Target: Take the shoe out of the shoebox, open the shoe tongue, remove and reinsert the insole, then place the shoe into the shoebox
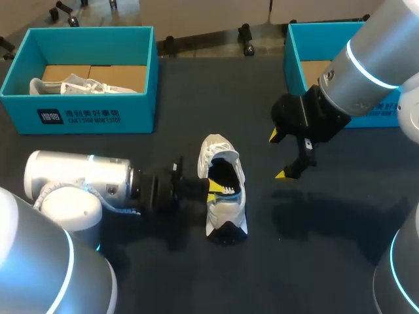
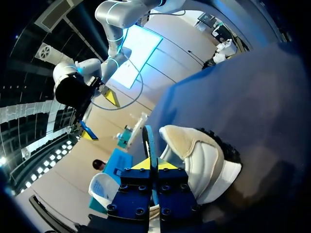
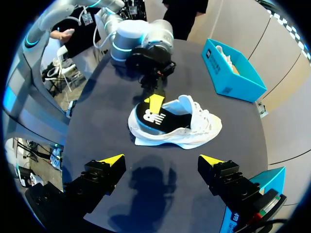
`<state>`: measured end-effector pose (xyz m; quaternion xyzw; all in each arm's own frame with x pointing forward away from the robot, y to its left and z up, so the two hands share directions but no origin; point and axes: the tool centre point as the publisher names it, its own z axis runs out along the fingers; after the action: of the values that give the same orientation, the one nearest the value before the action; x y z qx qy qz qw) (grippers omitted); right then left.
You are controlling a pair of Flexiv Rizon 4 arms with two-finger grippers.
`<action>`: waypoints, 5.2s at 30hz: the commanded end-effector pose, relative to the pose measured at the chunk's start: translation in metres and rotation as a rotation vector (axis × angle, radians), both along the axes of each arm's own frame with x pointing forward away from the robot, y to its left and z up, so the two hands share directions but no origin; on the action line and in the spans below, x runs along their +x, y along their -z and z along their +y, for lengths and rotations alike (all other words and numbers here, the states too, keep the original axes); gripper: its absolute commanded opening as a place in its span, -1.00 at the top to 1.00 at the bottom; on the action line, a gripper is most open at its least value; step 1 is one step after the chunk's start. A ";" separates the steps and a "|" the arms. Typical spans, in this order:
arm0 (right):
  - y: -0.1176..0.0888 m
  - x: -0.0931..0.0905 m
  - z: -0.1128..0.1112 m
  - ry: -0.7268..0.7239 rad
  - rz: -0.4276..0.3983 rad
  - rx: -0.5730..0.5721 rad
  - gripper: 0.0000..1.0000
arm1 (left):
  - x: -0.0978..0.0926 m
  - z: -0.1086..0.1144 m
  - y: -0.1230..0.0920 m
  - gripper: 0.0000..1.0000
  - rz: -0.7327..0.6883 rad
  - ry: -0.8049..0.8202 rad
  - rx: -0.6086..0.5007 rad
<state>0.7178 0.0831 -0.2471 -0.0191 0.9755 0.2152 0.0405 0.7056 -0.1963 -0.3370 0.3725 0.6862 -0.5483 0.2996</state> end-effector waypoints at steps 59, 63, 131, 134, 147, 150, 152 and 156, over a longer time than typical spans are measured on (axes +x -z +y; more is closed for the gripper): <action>0.001 0.000 0.001 -0.001 0.000 0.001 -1.00 | -0.003 0.022 -0.076 1.00 -0.064 0.194 0.104; 0.001 0.000 0.001 -0.001 0.000 0.001 -1.00 | -0.003 0.024 -0.077 1.00 -0.062 0.245 0.158; -0.052 -0.008 -0.075 0.068 0.111 -0.119 -1.00 | 0.045 0.022 -0.136 1.00 -0.174 0.771 0.756; -0.058 -0.009 -0.082 0.072 0.108 -0.123 -1.00 | 0.045 0.022 -0.134 1.00 -0.188 0.813 0.789; -0.086 -0.008 -0.113 0.073 0.127 -0.186 -1.00 | 0.042 0.022 -0.127 1.00 -0.260 0.899 0.860; -0.091 -0.007 -0.118 0.061 0.125 -0.193 -1.00 | 0.041 0.022 -0.124 1.00 -0.269 0.909 0.866; -0.093 -0.006 -0.120 0.061 0.115 -0.203 -1.00 | 0.041 0.022 -0.121 1.00 -0.276 0.910 0.868; -0.094 -0.005 -0.121 0.073 0.105 -0.206 -1.00 | 0.041 0.021 -0.114 1.00 -0.294 0.913 0.887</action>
<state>0.7146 -0.0383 -0.1527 0.0227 0.9932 0.1138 -0.0068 0.7476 -0.1720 -0.2198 0.7839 0.5731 -0.2326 -0.0545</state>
